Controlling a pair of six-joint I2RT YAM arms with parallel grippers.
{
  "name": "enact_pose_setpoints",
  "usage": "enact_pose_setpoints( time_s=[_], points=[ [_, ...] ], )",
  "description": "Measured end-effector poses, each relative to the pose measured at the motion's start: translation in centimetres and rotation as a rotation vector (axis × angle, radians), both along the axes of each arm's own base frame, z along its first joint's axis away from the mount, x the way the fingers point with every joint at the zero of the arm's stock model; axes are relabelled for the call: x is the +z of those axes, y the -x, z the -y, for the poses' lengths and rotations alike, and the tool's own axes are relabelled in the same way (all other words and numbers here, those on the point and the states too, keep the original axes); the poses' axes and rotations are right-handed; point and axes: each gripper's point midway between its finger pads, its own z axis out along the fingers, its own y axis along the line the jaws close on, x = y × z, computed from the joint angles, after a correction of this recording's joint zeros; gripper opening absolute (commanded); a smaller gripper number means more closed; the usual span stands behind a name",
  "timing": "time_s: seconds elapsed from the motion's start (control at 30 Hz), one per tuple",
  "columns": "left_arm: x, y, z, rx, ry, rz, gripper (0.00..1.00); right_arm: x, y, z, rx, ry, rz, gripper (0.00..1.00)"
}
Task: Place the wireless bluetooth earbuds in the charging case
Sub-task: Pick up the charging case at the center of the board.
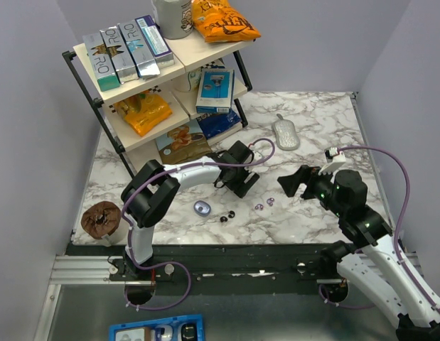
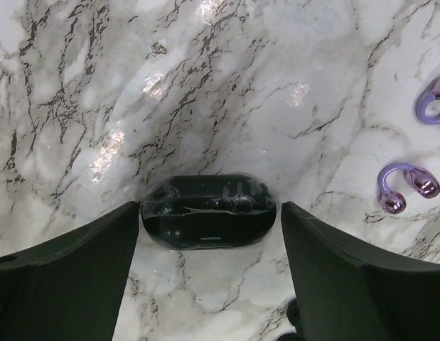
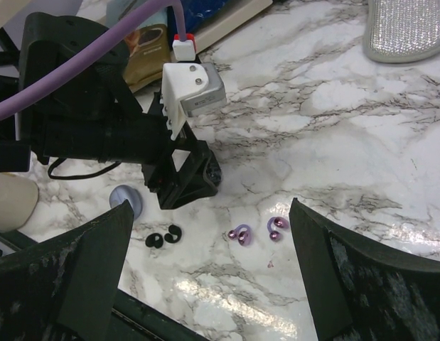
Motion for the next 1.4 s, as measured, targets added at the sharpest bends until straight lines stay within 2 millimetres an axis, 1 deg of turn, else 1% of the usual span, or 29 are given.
enact_pose_setpoints(
  time_s=[0.53, 0.6, 0.63, 0.67, 0.73, 0.87, 0.93, 0.97, 1.03, 1.07, 1.1, 1.13, 1.4],
  points=[
    [-0.16, 0.37, -0.05, -0.043, -0.028, 0.018, 0.88, -0.27, 0.26, 0.14, 0.000, 0.004, -0.007, 1.00],
    [-0.21, 0.42, -0.13, -0.047, -0.038, 0.023, 0.84, -0.29, 0.27, 0.14, 0.000, 0.004, -0.008, 1.00],
    [-0.26, 0.44, -0.19, -0.048, -0.044, 0.025, 0.81, -0.31, 0.27, 0.14, 0.000, 0.004, -0.008, 1.00],
    [-0.30, 0.41, -0.29, -0.048, -0.049, 0.027, 0.75, -0.35, 0.27, 0.15, 0.000, 0.005, -0.009, 1.00],
    [-0.38, 0.36, -0.39, -0.050, -0.059, 0.033, 0.69, -0.48, 0.29, 0.16, -0.001, 0.006, -0.011, 1.00],
    [-0.44, 0.34, -0.46, -0.051, -0.064, 0.033, 0.68, -0.63, 0.35, 0.19, -0.001, 0.008, -0.015, 1.00],
    [-0.43, 0.32, -0.46, -0.051, -0.064, 0.033, 0.66, -0.55, 0.38, 0.21, -0.001, 0.006, -0.012, 1.00],
    [-0.43, 0.33, -0.45, -0.051, -0.064, 0.033, 0.51, -0.56, 0.39, 0.21, -0.001, 0.007, -0.012, 1.00],
    [-0.43, 0.34, -0.45, -0.051, -0.064, 0.033, 0.32, -0.48, 0.43, 0.23, -0.001, 0.005, -0.009, 1.00],
    [-0.44, 0.33, -0.46, -0.051, -0.064, 0.032, 0.13, -0.48, 0.45, 0.24, -0.001, 0.005, -0.009, 1.00],
    [-0.42, 0.34, -0.43, -0.052, -0.064, 0.032, 0.05, -0.50, 0.47, 0.25, -0.001, 0.005, -0.008, 1.00],
    [-0.42, 0.32, -0.43, -0.051, -0.064, 0.031, 0.00, -0.56, 0.49, 0.26, -0.001, 0.005, -0.009, 1.00],
    [-0.27, 0.51, -0.52, -0.038, -0.029, 0.053, 0.00, -0.83, 0.59, 0.31, -0.001, 0.006, -0.012, 1.00]
  ],
)
